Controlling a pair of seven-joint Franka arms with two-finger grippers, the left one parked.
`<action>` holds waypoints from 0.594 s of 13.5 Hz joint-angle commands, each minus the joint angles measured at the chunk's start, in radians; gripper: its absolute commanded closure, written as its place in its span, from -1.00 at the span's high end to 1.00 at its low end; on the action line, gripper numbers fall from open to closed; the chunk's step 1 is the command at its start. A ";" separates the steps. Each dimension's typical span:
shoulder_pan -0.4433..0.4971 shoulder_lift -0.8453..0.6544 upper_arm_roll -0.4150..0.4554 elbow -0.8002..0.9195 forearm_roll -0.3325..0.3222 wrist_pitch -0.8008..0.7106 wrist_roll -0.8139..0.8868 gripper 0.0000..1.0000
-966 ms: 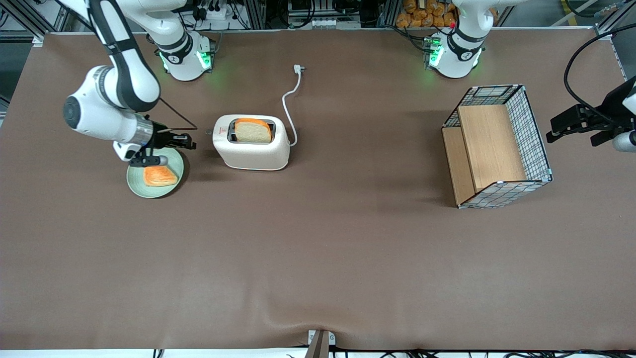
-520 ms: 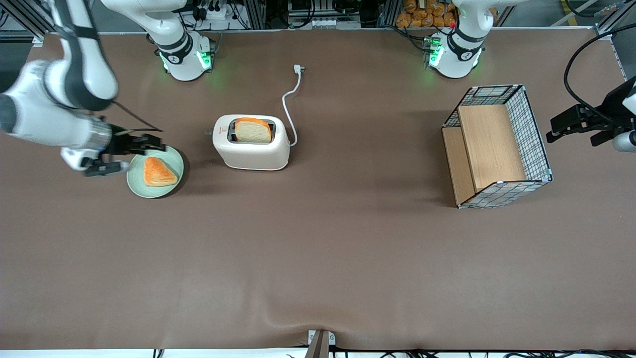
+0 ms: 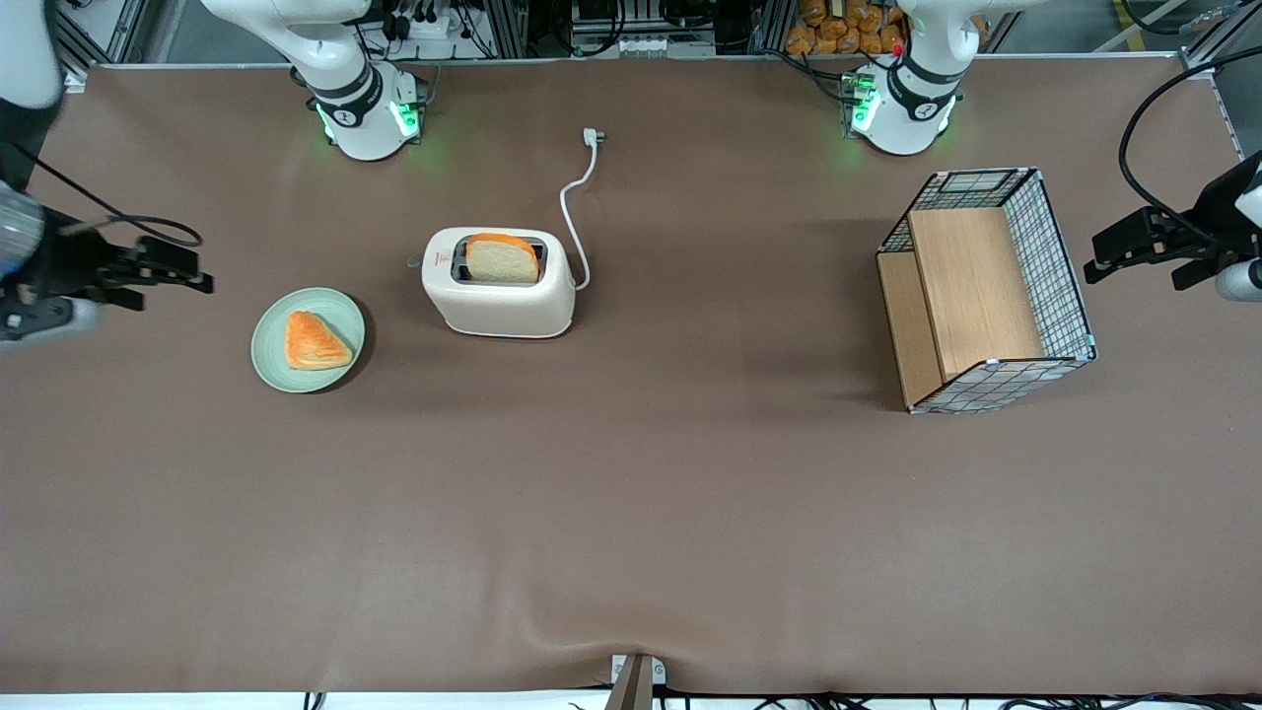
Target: Press toaster button with right arm
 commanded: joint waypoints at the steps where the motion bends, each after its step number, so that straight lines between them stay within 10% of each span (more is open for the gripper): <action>1: 0.017 0.047 0.003 0.139 -0.057 -0.050 0.005 1.00; 8: -0.006 -0.105 0.011 0.061 -0.097 -0.061 0.119 1.00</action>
